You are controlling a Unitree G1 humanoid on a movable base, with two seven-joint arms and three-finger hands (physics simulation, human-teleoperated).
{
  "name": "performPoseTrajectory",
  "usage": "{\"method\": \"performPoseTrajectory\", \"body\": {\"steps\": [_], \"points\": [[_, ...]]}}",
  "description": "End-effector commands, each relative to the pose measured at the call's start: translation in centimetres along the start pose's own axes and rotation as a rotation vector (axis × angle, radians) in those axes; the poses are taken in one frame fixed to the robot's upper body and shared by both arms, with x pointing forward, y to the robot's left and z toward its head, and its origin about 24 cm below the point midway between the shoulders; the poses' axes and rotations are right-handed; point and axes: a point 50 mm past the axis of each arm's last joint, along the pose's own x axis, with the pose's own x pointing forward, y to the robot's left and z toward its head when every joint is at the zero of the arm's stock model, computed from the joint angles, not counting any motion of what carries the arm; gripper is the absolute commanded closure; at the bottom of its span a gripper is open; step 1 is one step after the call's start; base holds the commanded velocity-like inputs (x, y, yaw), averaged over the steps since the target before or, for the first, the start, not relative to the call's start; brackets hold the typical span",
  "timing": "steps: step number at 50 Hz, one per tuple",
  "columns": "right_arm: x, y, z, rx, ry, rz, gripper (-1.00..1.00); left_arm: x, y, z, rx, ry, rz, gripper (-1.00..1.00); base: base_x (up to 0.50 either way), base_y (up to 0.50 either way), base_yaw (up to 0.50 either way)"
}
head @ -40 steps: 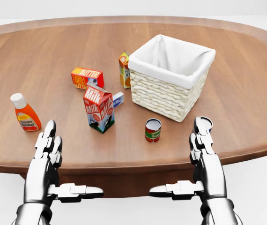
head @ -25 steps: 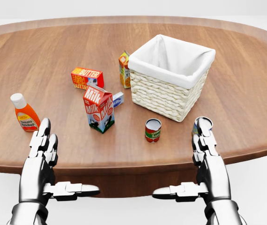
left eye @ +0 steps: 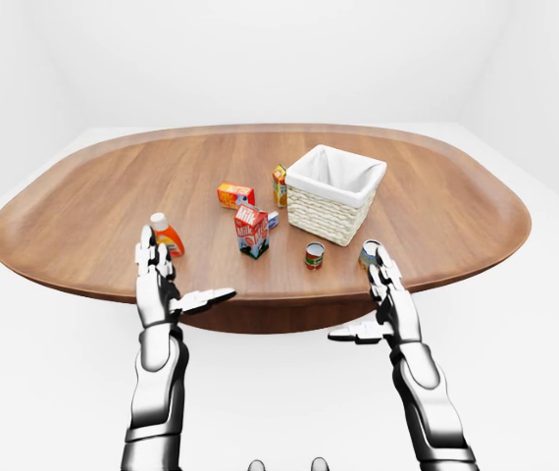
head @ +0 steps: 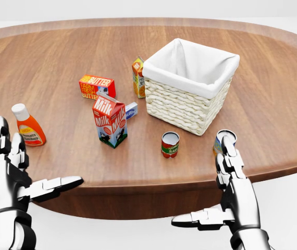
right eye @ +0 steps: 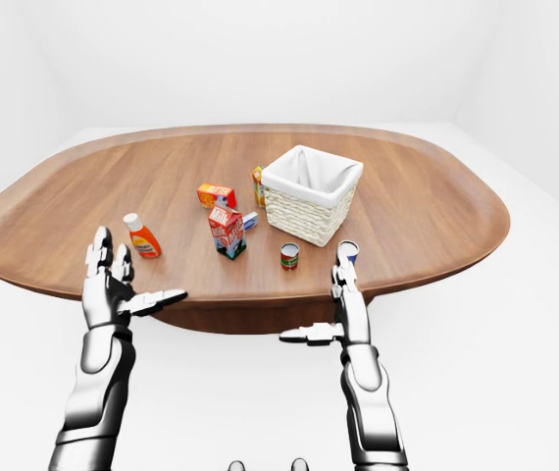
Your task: Pick up the alphabet soup, and put it in the basket.
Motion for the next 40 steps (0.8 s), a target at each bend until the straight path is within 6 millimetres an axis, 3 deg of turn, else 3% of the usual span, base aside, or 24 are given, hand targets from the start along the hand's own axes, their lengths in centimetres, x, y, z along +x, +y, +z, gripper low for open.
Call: {"method": "performPoseTrajectory", "body": {"steps": [1,32,40], "points": [[-0.4,0.0,-0.1,0.003,0.000,-0.001,-1.00,1.1,1.3,0.4,-0.037,-0.009,0.108,-1.00,0.00,0.00,0.00],[-1.1,0.0,-0.1,0.002,-0.005,-0.002,-1.00,3.0,4.8,2.4,-0.085,-0.066,0.272,-1.00,0.00,0.00,0.00],[-1.1,0.0,-0.2,0.000,-0.003,-0.005,-1.00,3.4,5.4,3.7,-0.108,-0.108,0.282,-1.00,0.00,0.00,0.00]]}}
